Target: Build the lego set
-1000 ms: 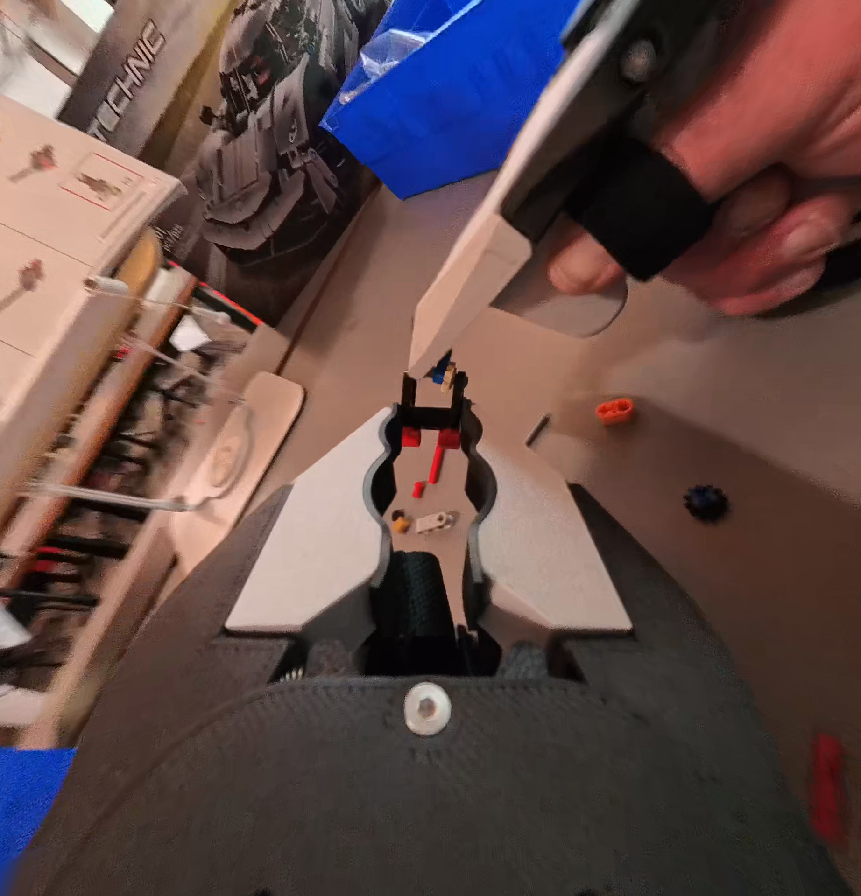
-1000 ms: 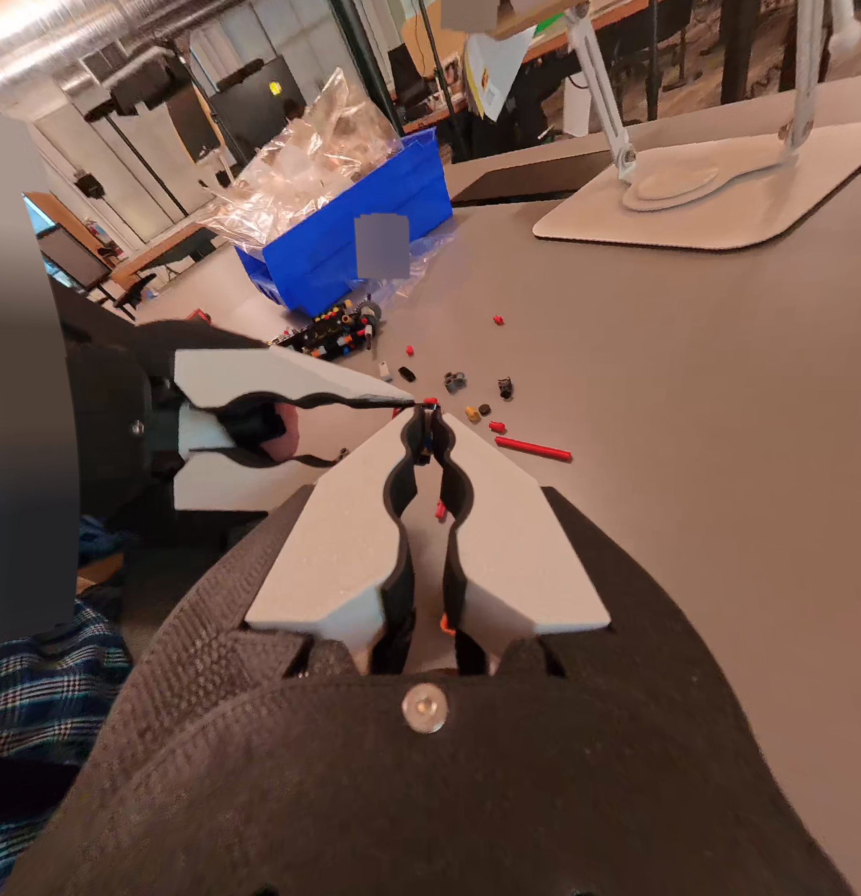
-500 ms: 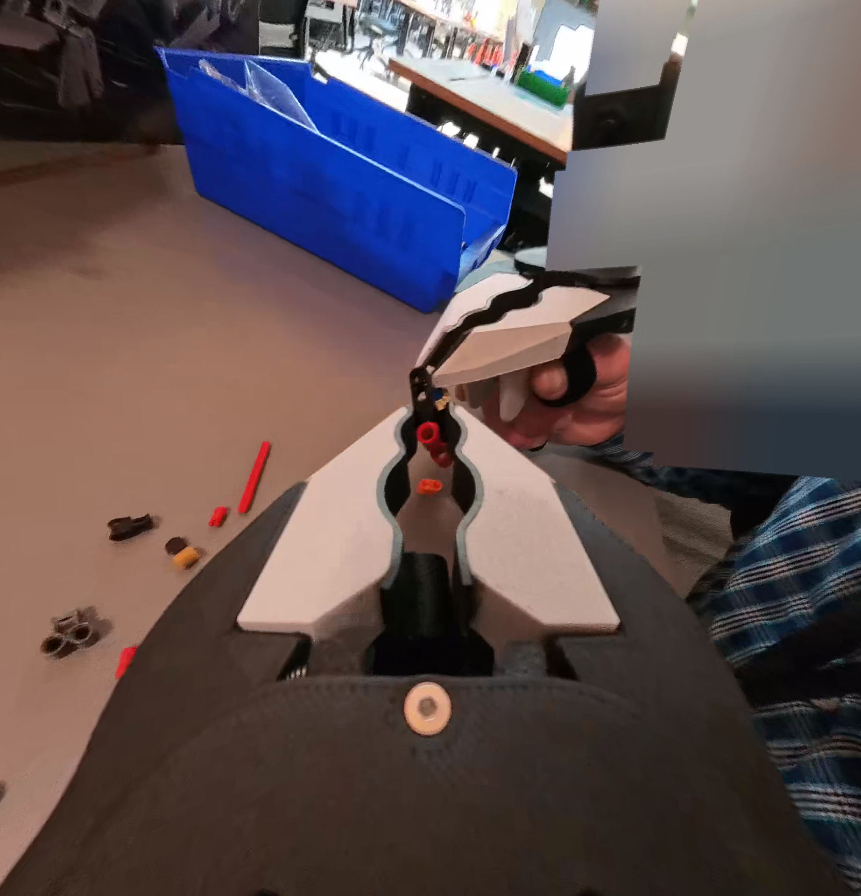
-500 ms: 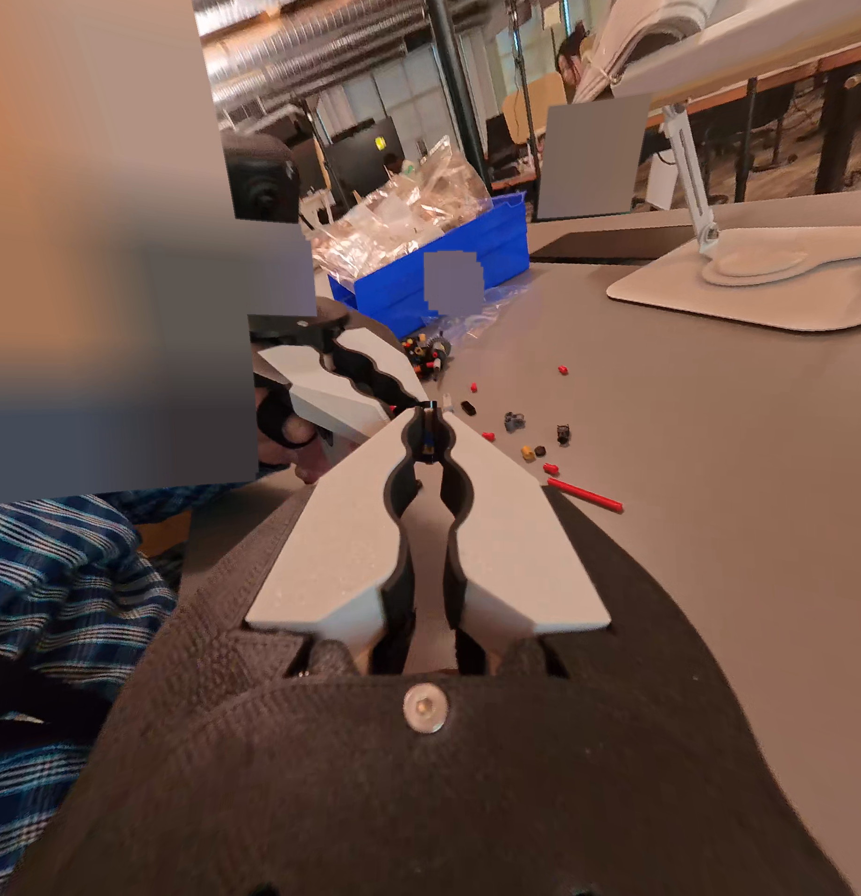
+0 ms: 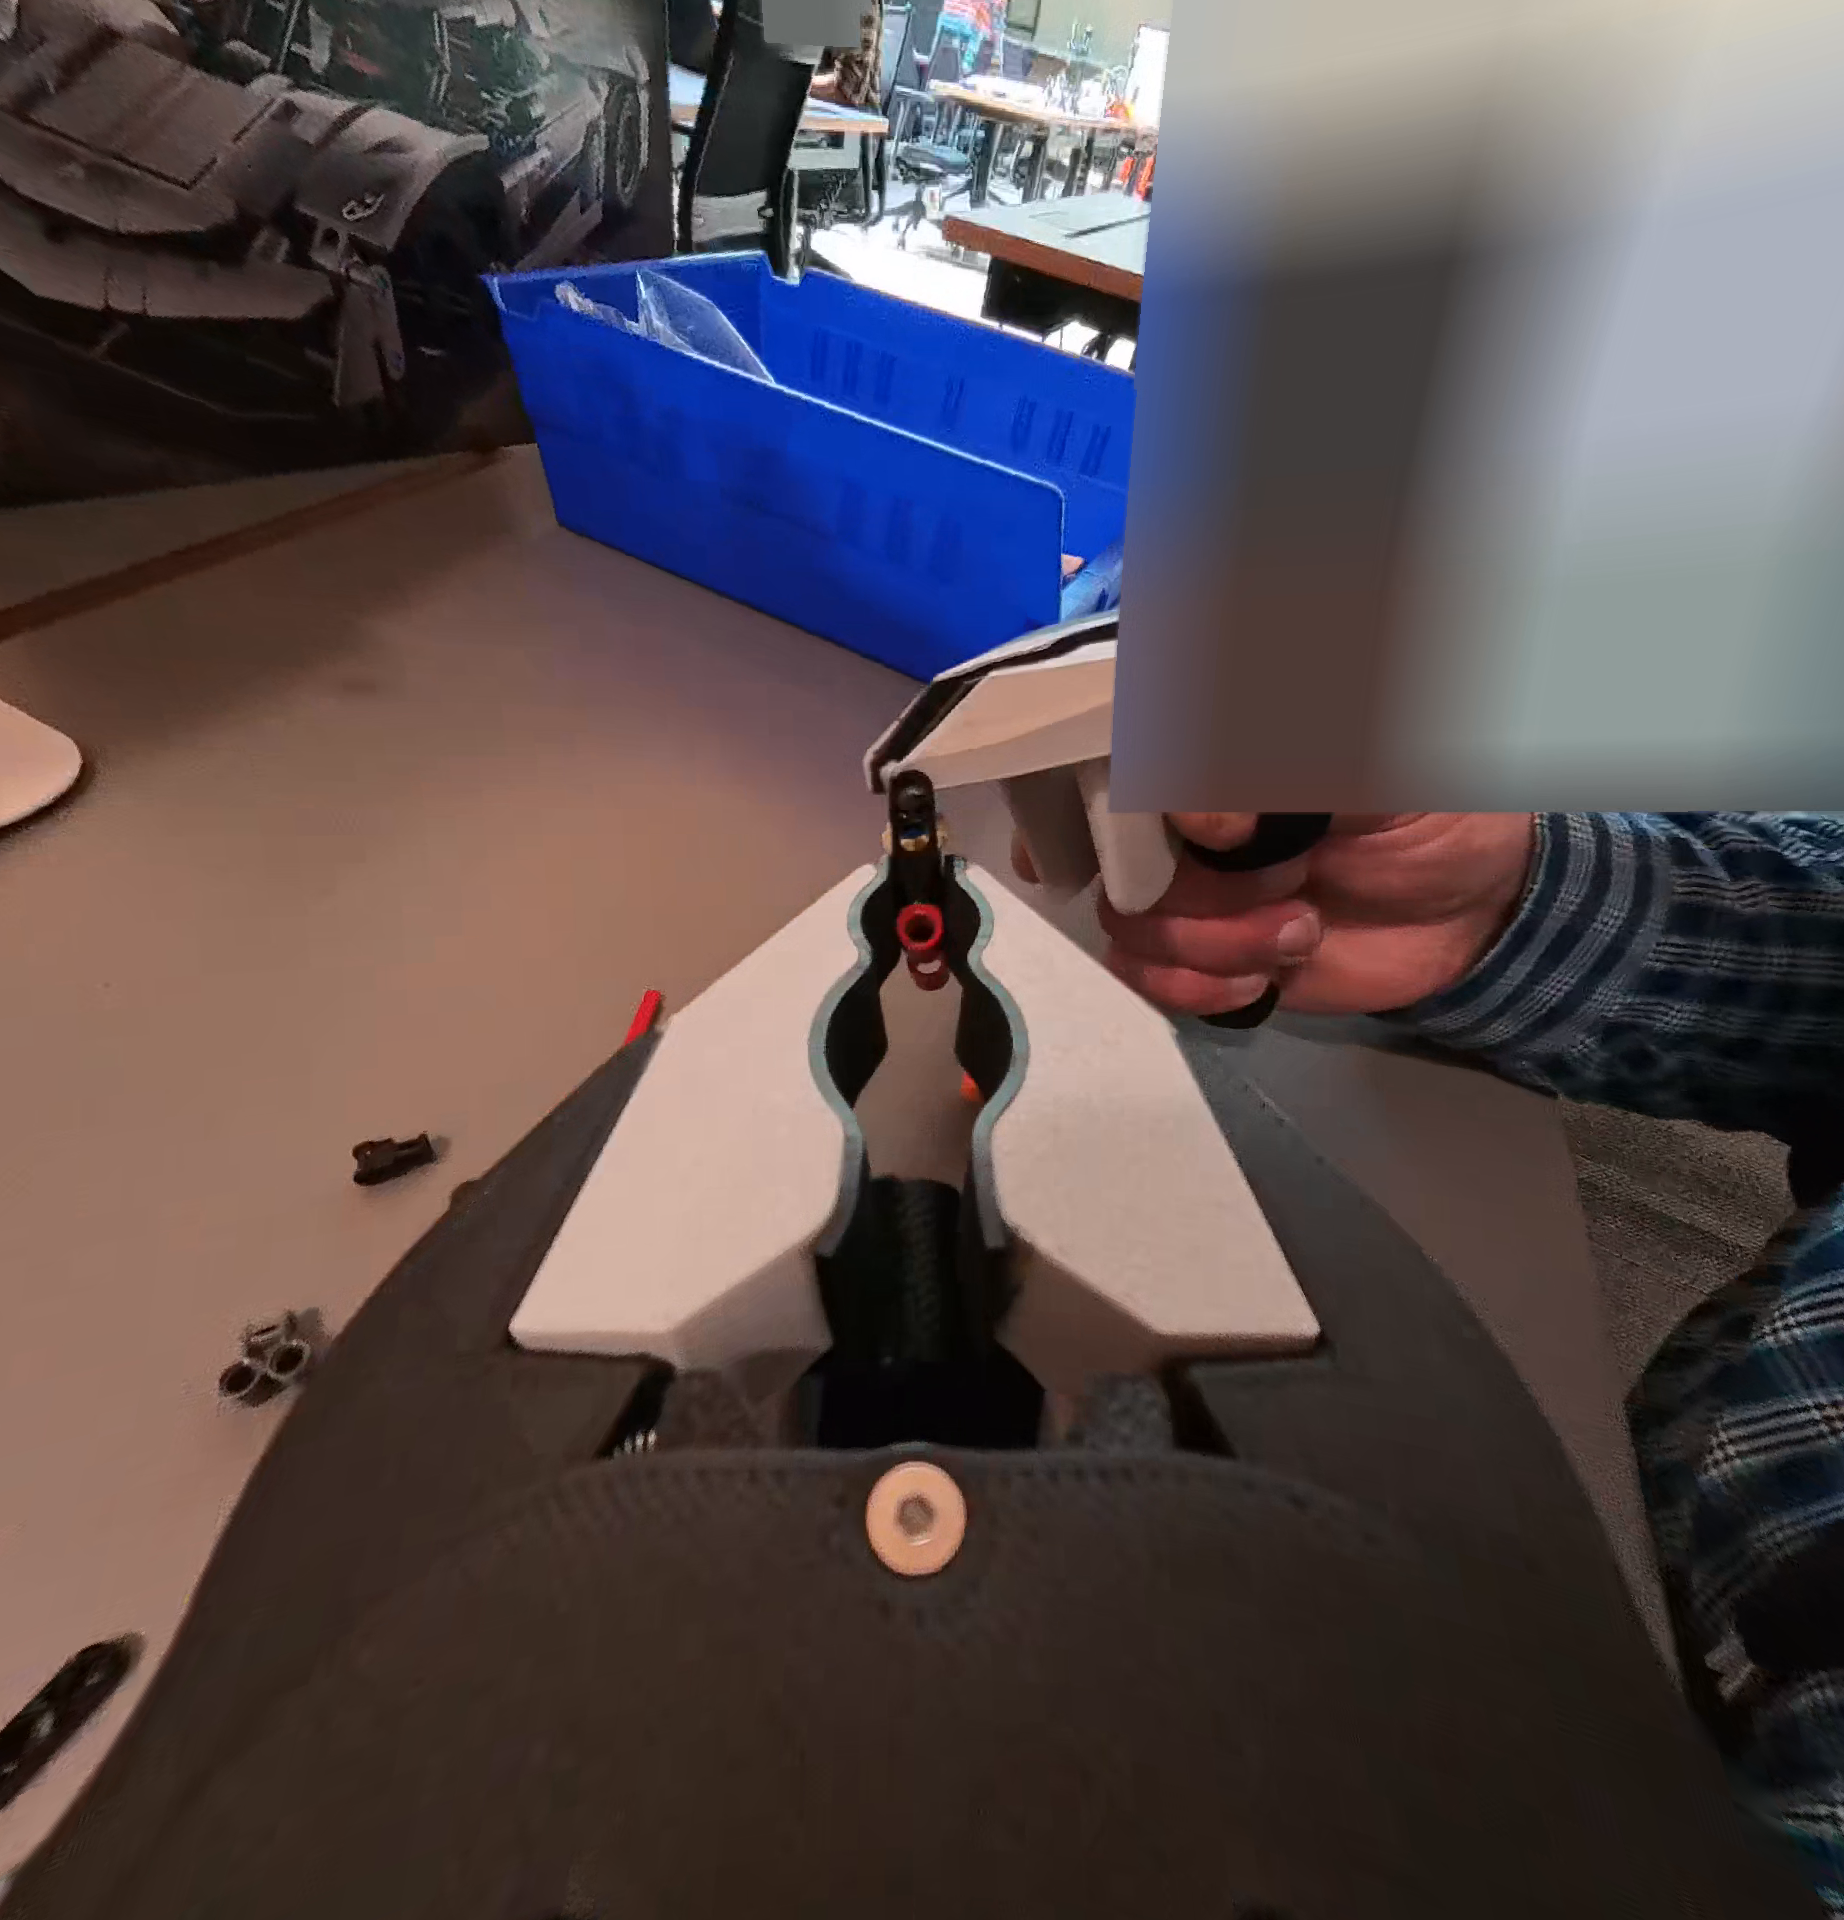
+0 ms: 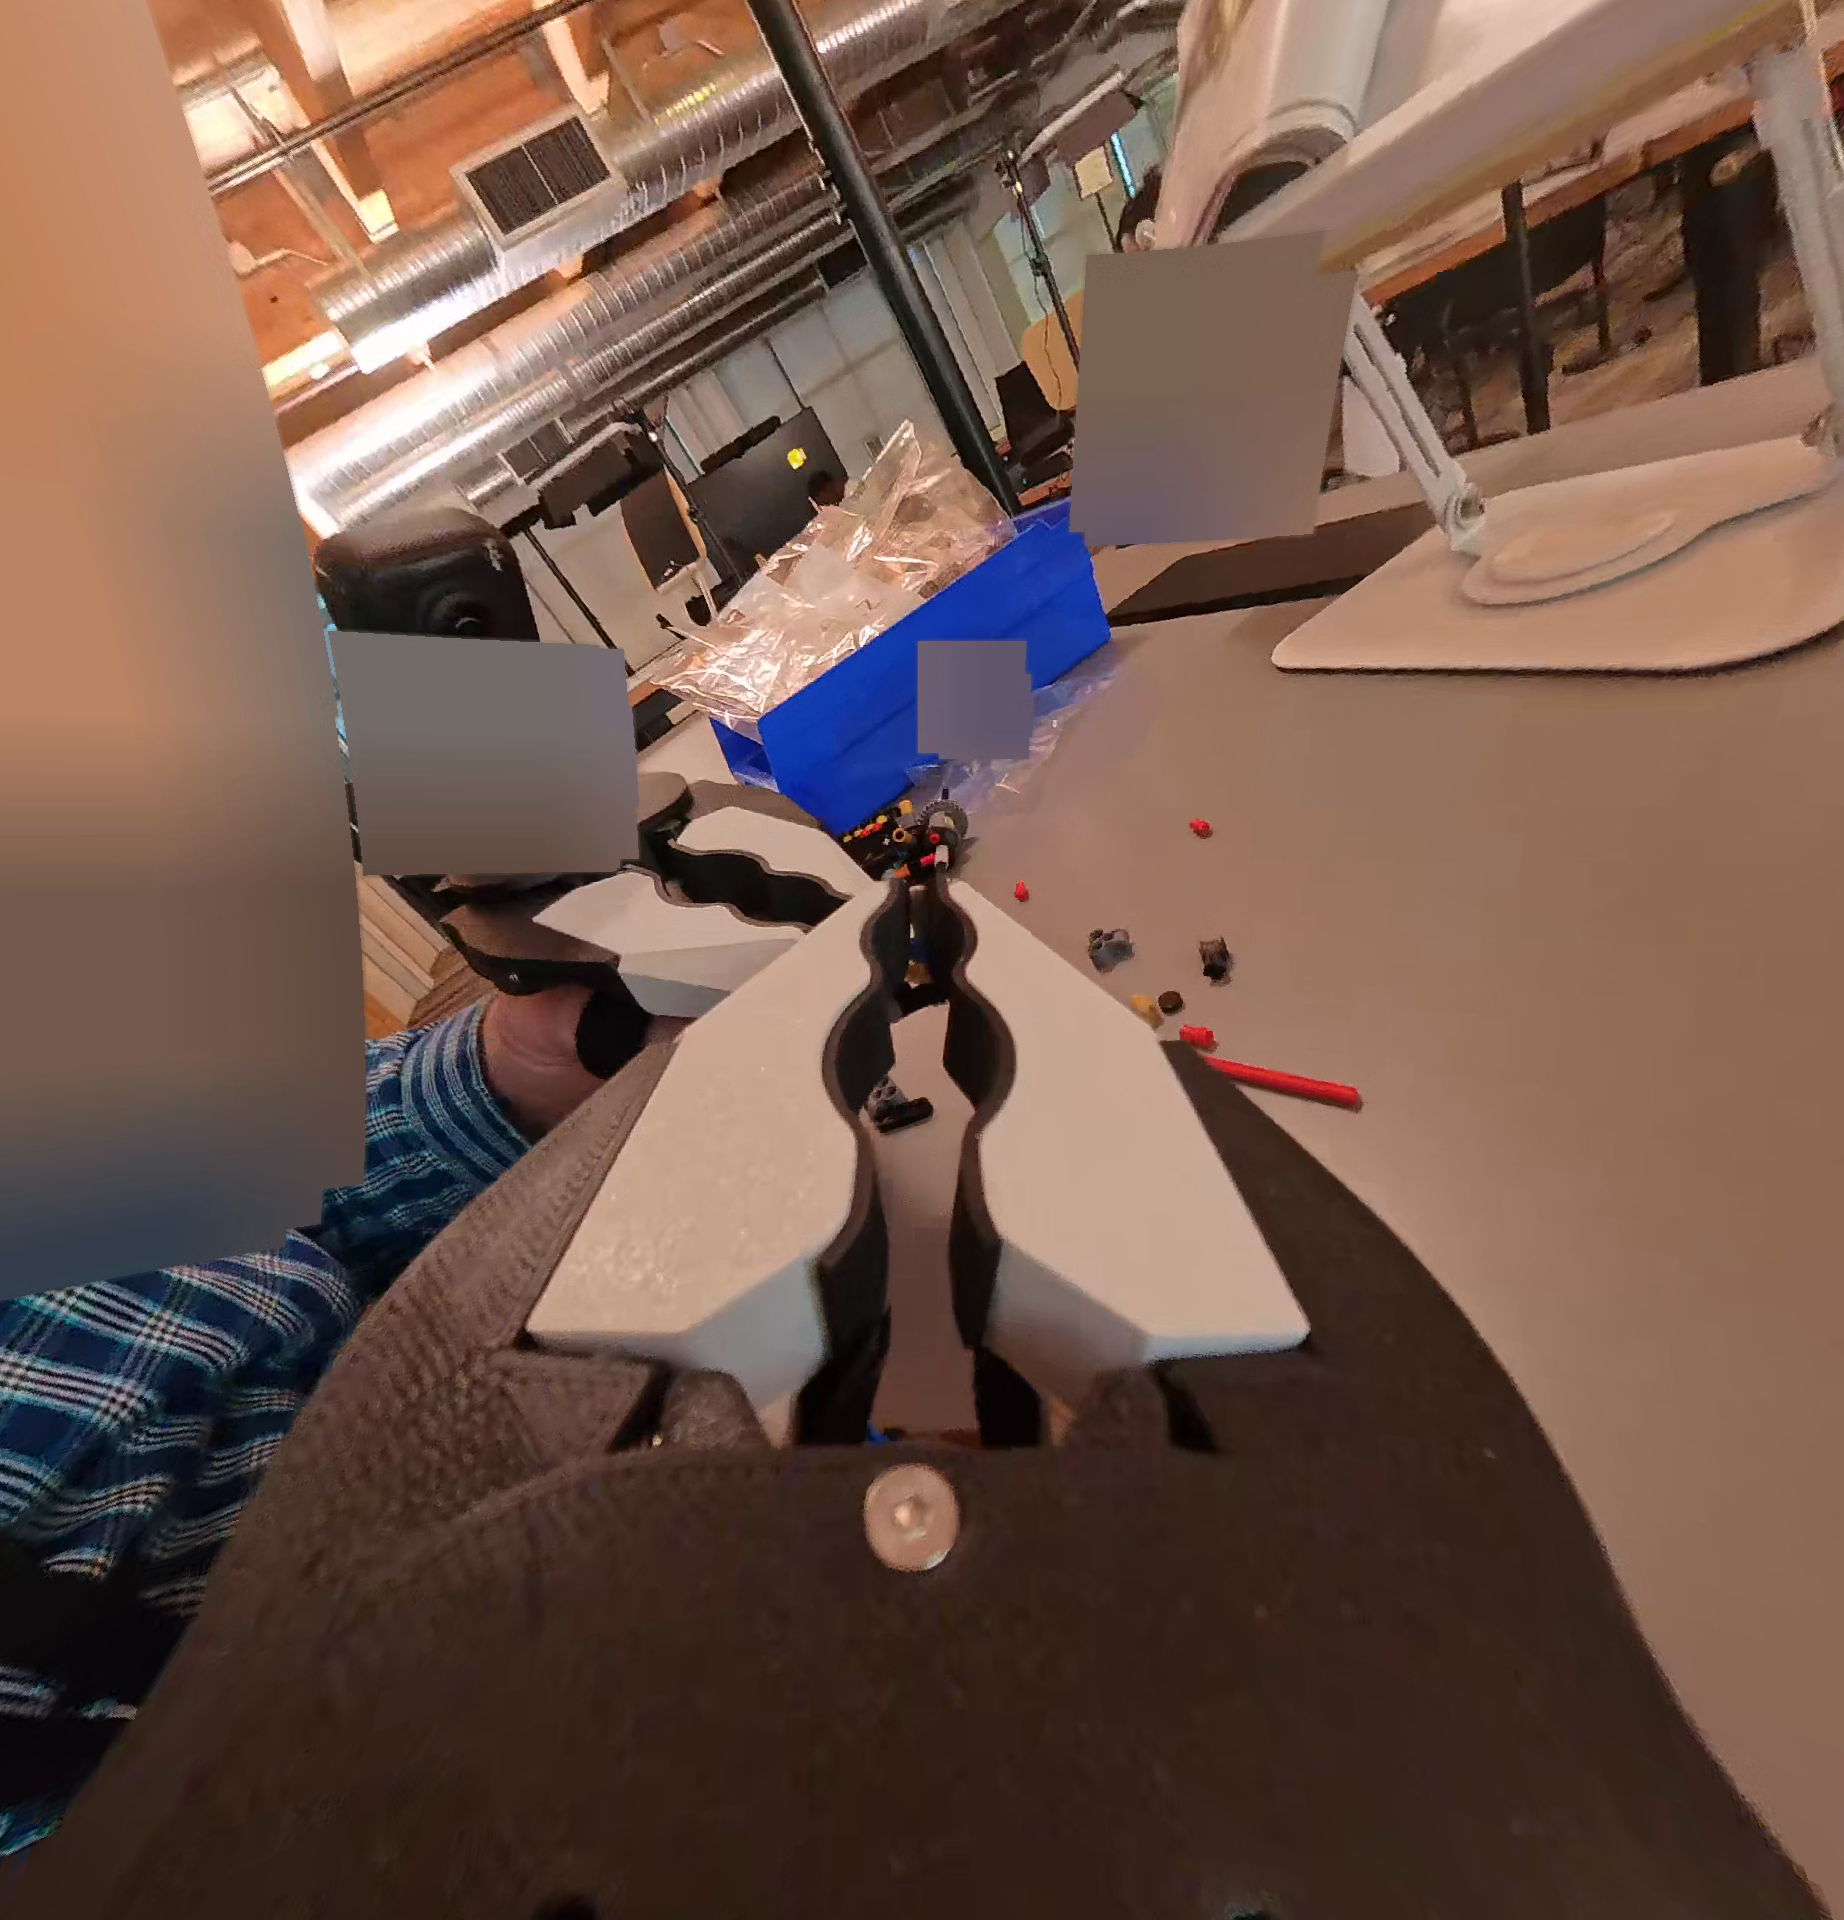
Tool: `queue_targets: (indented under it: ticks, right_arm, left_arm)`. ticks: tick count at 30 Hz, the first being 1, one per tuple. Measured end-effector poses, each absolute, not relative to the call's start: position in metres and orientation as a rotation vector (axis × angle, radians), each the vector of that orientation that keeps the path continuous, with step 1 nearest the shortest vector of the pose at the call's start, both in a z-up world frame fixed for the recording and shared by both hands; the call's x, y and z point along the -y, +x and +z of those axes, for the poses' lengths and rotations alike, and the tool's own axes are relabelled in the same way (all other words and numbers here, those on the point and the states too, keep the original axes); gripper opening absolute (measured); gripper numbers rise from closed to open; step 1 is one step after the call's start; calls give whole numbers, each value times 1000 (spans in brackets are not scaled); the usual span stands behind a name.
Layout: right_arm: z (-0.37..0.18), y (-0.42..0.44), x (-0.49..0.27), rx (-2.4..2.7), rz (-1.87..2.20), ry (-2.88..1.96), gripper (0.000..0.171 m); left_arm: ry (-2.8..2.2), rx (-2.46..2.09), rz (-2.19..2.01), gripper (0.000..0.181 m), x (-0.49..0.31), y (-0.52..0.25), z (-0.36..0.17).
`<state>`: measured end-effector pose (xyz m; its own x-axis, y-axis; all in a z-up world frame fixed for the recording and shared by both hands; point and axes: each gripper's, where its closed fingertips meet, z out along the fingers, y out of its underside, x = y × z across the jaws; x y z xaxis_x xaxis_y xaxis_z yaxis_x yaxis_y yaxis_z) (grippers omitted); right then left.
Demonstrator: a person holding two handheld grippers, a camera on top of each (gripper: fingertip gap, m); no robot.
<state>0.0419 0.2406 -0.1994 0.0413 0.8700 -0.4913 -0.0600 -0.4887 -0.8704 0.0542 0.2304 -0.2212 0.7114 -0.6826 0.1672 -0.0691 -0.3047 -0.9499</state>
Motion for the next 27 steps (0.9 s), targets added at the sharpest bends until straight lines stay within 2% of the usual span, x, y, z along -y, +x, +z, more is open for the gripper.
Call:
queue_targets:
  ticks: [3,8,12,20,26,27]
  right_arm:
    - [-192,42,-236,907,1516,-1497,0]
    - [-192,40,-239,913,1472,-1512,0]
    - [-185,41,-232,978,1421,-1420,0]
    - [-193,39,-245,793,1618,-1559,0]
    - [-182,39,-244,847,1568,-1471,0]
    - [-177,42,-251,782,1593,-1471,0]
  left_arm:
    - [-1795,-565,-794,7,-230,53,-216]
    - [-1796,-589,-693,7,-232,52,-216]
    - [-1791,-520,-903,7,-228,55,-211]
    - [-1803,-495,-821,7,-234,55,-216]
    - [-1802,-465,-914,7,-234,57,-213]
    - [-1856,-524,-920,7,-228,66,-226]
